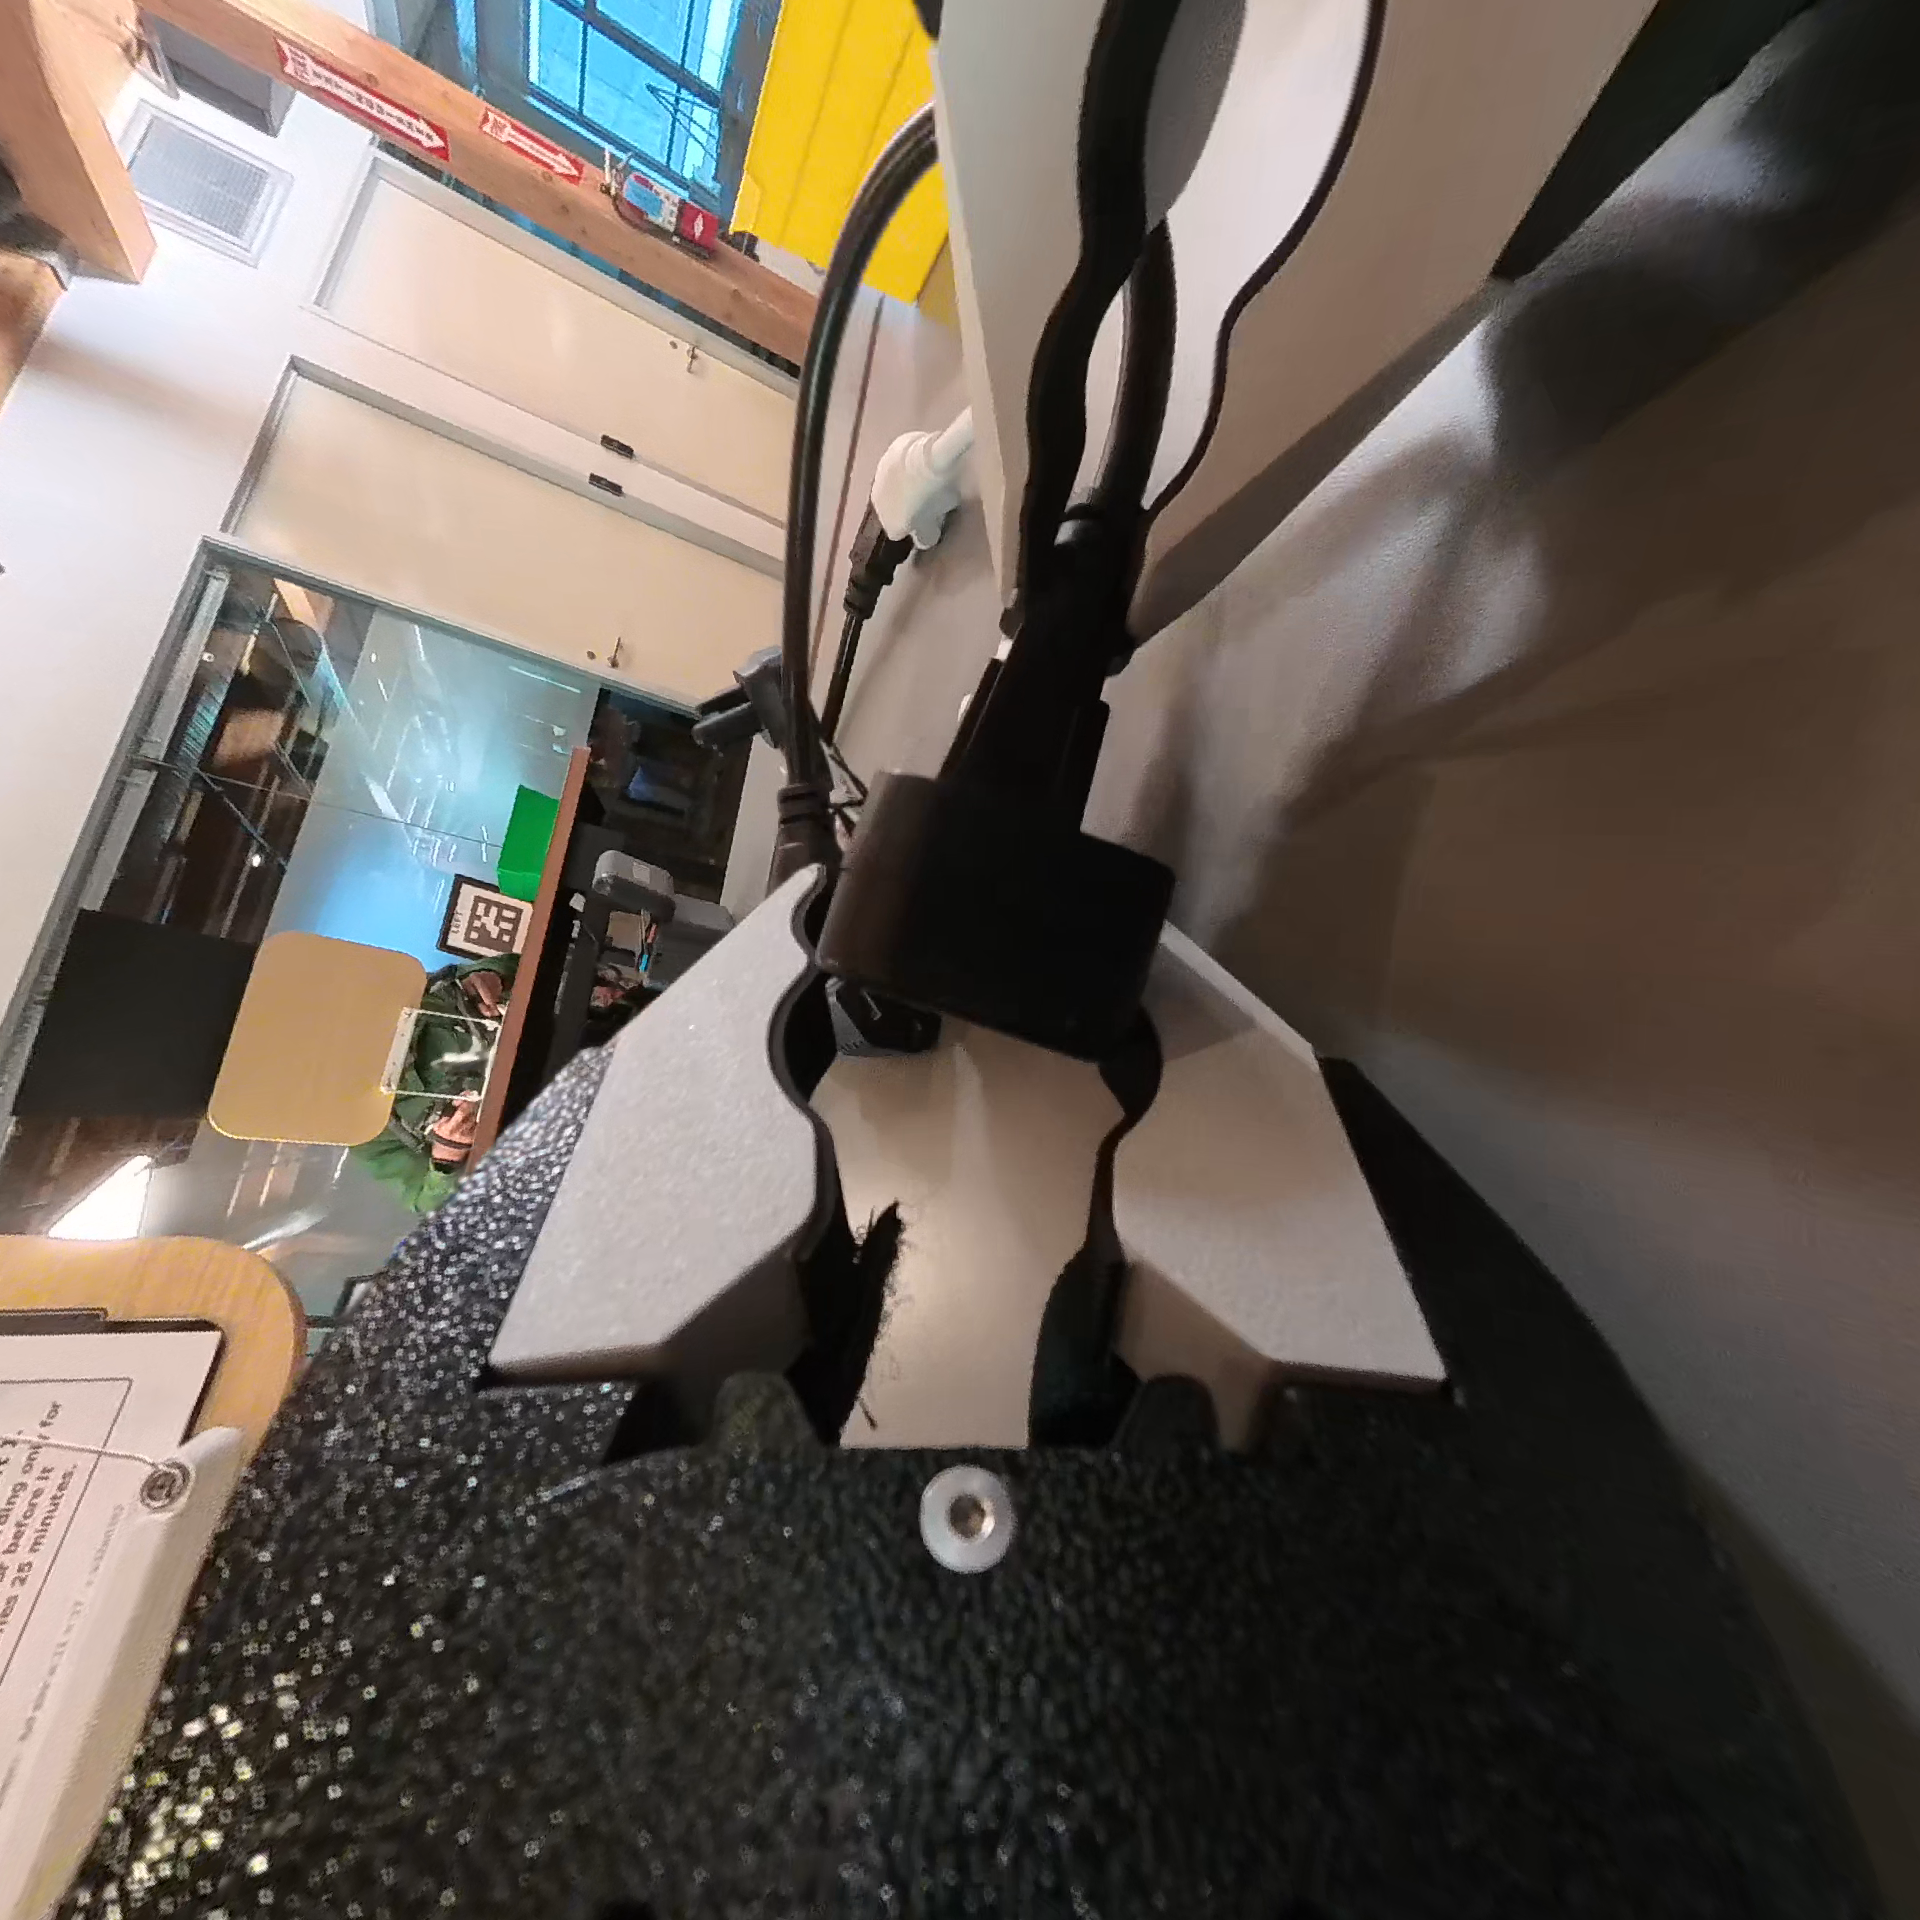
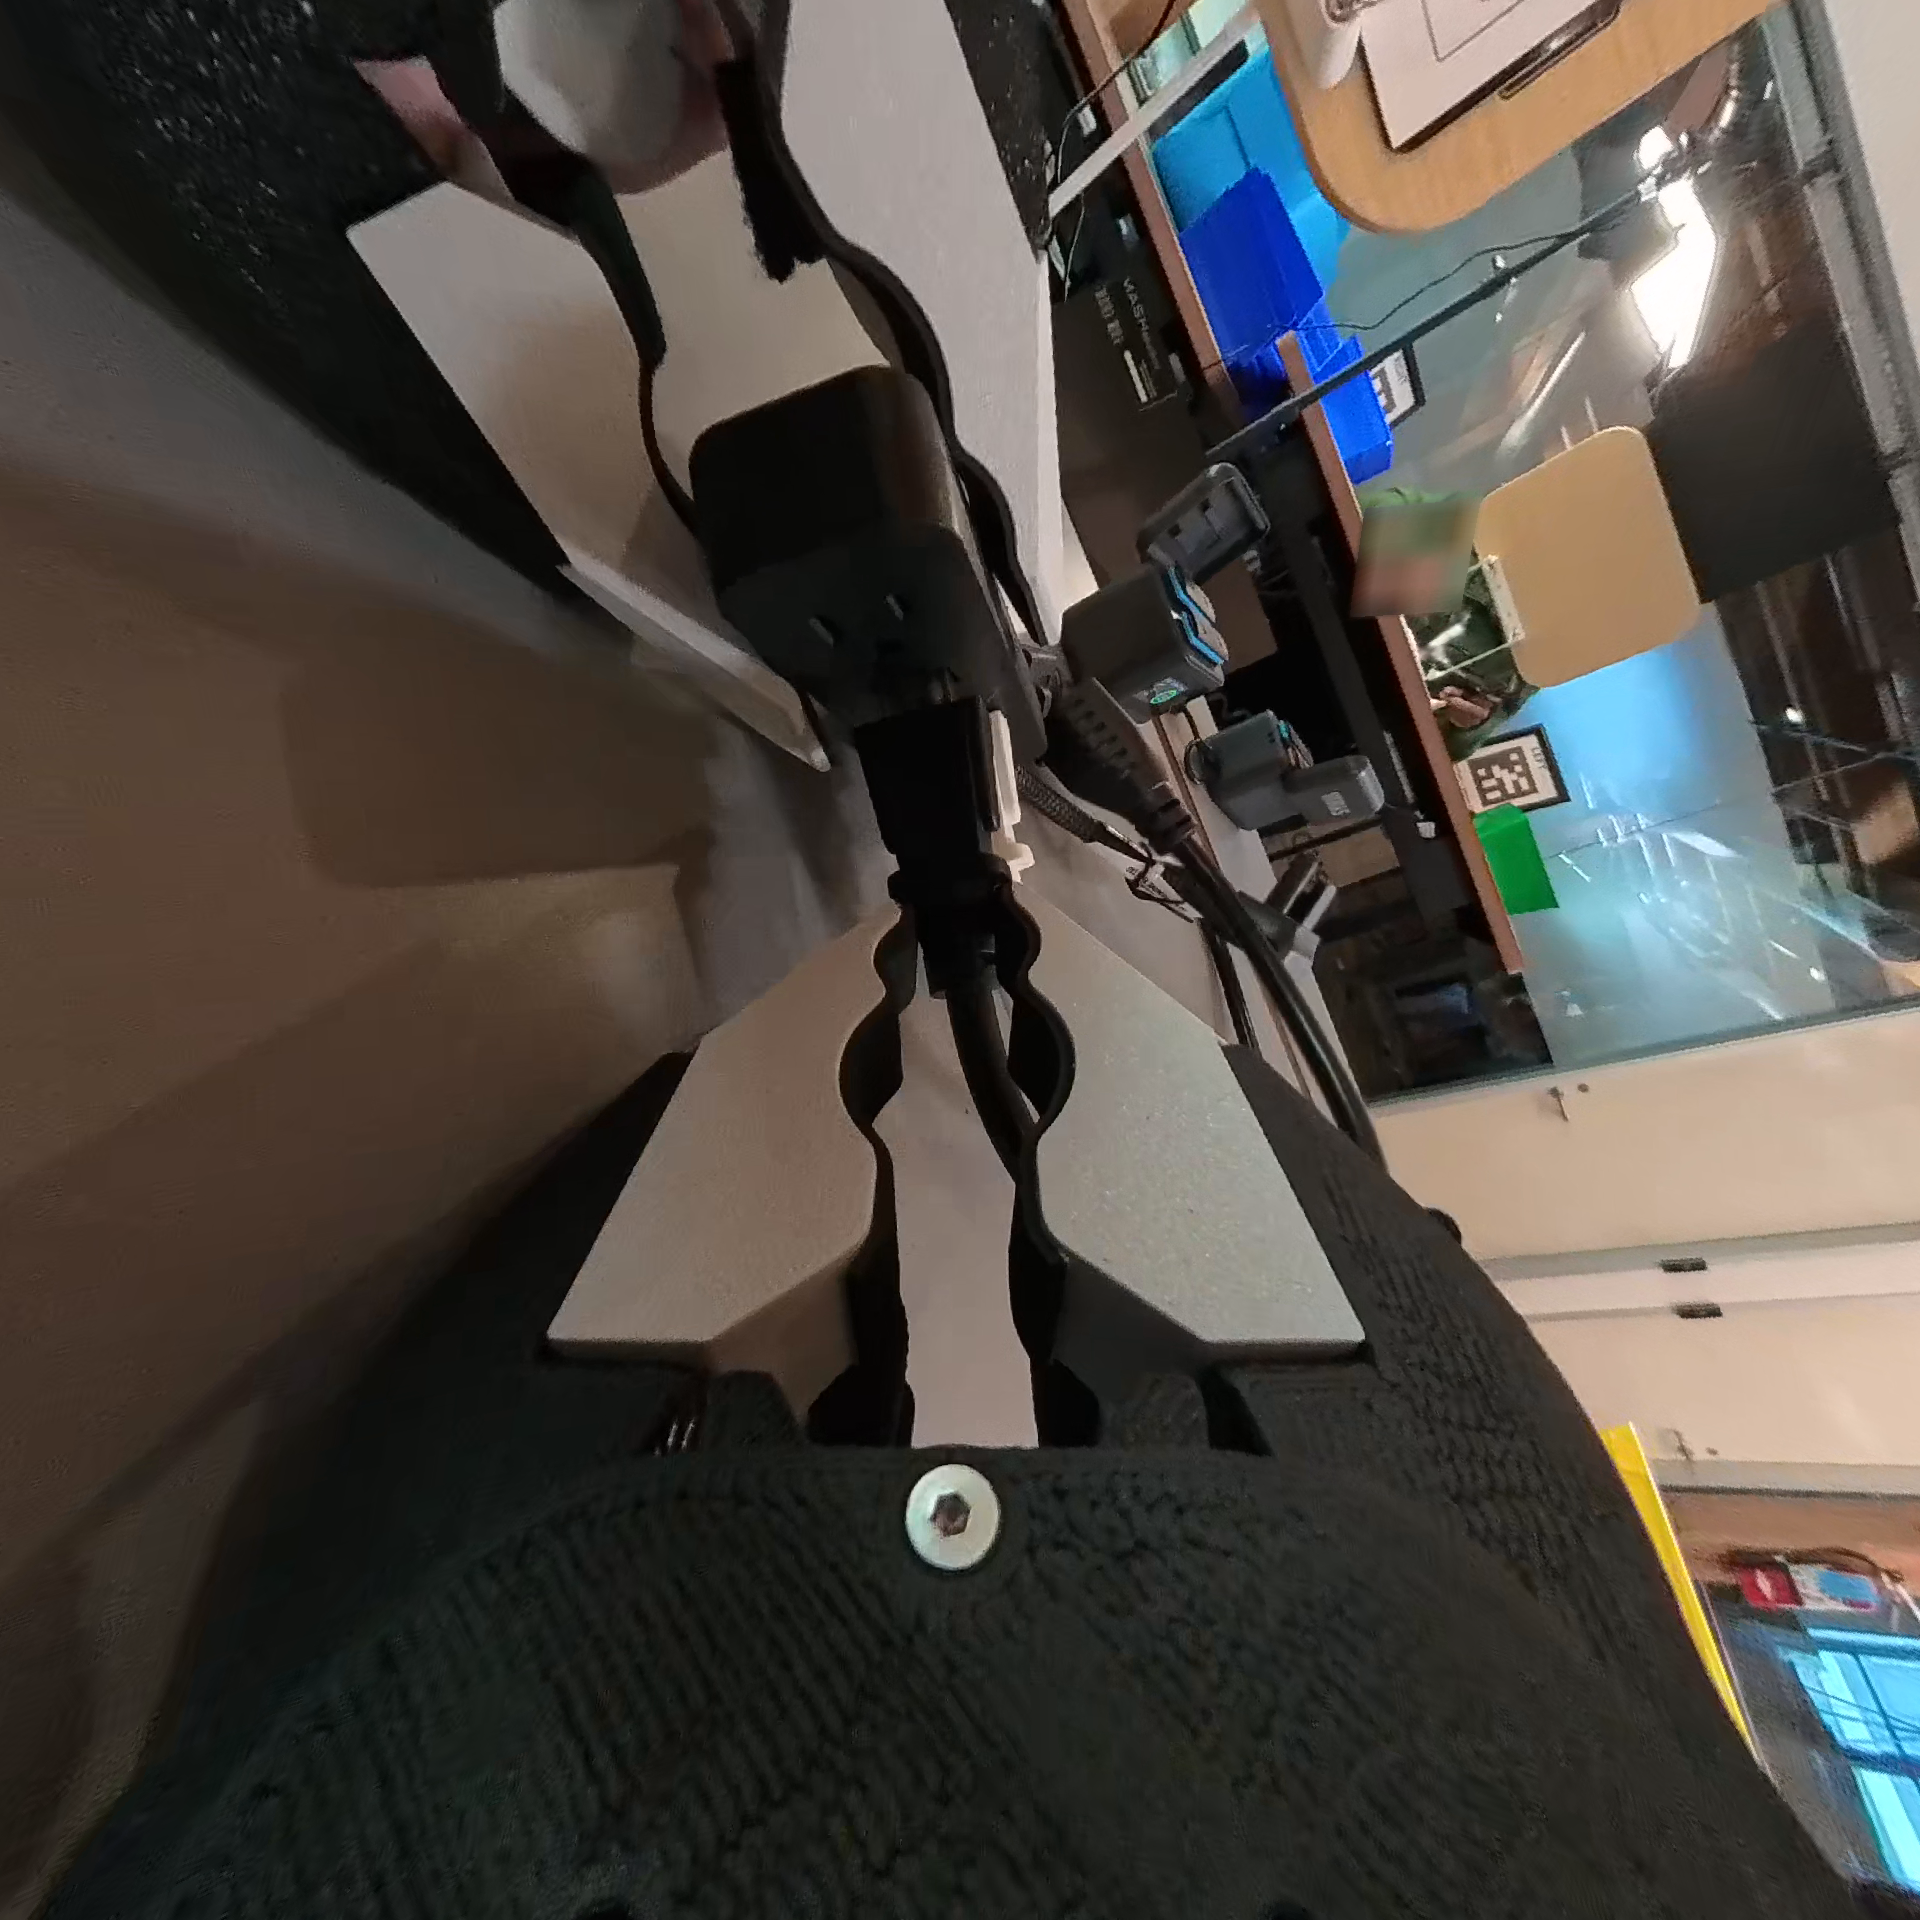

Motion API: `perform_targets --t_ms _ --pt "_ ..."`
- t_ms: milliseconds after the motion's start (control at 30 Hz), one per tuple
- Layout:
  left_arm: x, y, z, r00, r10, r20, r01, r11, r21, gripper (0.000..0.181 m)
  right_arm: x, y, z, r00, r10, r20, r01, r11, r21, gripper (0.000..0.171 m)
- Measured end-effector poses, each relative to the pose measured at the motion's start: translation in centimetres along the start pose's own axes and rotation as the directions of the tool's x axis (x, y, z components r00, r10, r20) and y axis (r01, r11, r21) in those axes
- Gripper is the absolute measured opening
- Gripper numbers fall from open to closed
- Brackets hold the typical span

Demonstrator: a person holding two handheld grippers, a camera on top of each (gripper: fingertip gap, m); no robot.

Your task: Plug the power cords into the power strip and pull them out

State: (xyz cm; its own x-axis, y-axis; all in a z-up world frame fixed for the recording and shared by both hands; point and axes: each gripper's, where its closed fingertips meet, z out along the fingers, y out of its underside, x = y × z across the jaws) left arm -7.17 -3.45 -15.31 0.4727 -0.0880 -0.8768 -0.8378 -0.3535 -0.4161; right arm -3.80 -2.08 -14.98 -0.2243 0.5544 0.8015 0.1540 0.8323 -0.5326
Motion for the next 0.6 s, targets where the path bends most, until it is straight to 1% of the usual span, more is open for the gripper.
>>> perform_targets --t_ms 167,333,600 --pt "0.16 -0.49 0.16 1.0 0.011 -0.008 -0.011 1.0 0.006 0.048 0.0 0.71 0.25 1.0 0.003 0.001 -0.003 0.999 -0.039 0.012" --pt "0.05 -0.37 0.16 1.0 0.031 0.0 -0.031 0.999 -0.01 0.048 -0.02 0.82 0.38 1.0 -0.006 0.001 0.006 0.999 -0.04 0.013" --pt "0.03 -0.13 0.1 0.994 0.108 0.0 -0.108 0.994 -0.017 0.047 -0.39 1.02 0.61 0.998 -0.069 0.002 0.069 0.997 -0.04 0.013"
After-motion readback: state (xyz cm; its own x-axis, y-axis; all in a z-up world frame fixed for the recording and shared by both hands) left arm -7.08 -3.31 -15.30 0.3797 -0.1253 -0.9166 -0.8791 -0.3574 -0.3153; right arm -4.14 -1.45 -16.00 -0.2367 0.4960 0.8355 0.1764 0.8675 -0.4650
